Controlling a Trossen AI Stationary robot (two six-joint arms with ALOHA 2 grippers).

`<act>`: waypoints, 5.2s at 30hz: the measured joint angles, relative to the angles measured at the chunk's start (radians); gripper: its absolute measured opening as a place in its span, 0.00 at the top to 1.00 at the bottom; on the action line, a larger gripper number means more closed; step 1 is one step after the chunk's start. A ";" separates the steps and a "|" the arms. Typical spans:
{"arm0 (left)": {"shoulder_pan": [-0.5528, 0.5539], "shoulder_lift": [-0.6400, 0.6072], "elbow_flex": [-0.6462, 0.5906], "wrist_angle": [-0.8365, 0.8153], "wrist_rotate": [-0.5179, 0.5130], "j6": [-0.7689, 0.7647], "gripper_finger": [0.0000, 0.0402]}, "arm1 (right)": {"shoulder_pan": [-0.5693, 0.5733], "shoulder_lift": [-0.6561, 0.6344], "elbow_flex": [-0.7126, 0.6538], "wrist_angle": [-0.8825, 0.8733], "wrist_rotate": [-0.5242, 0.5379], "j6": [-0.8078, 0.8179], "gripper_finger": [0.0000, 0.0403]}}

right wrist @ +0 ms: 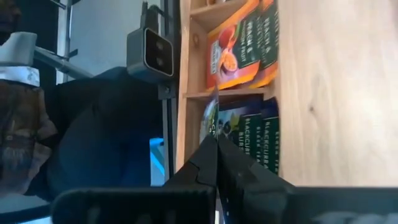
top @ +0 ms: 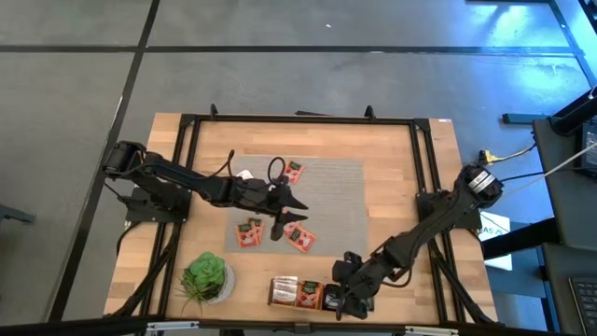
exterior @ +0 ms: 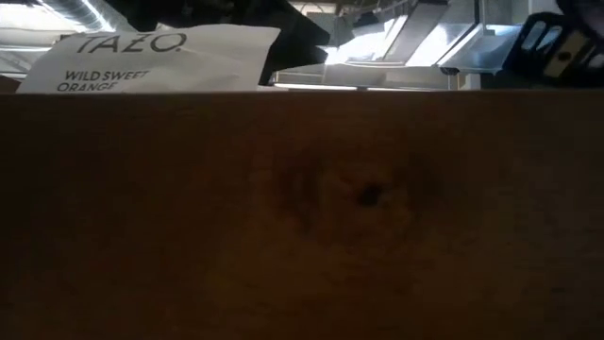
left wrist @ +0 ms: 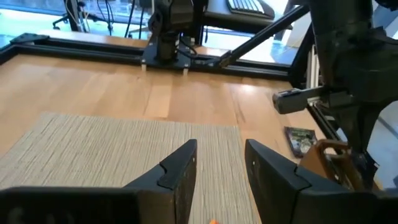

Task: Pick & Place Tea
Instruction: Put the black tea bag into the right section of the wooden organizer

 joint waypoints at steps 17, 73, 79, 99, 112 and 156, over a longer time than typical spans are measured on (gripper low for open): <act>0.000 0.000 0.000 -0.033 -0.001 0.000 0.67 | 0.000 0.047 0.000 0.008 -0.019 -0.033 0.98; -0.015 0.000 -0.001 -0.012 -0.075 -0.026 0.68 | 0.211 0.021 -0.291 0.076 0.112 -0.027 0.70; -0.014 0.048 0.000 0.036 -0.046 -0.026 0.68 | 0.165 0.016 -0.340 0.057 0.188 0.000 0.70; 0.031 0.498 0.289 0.003 0.326 0.004 0.68 | -0.058 0.022 -0.348 0.002 0.436 -0.113 0.70; 0.033 0.533 0.321 -0.076 0.313 0.040 0.68 | -0.169 0.026 -0.352 0.114 0.532 -0.271 0.70; 0.049 0.551 0.304 -0.272 0.052 0.116 0.68 | -0.334 -0.151 -0.414 0.075 0.215 0.195 0.33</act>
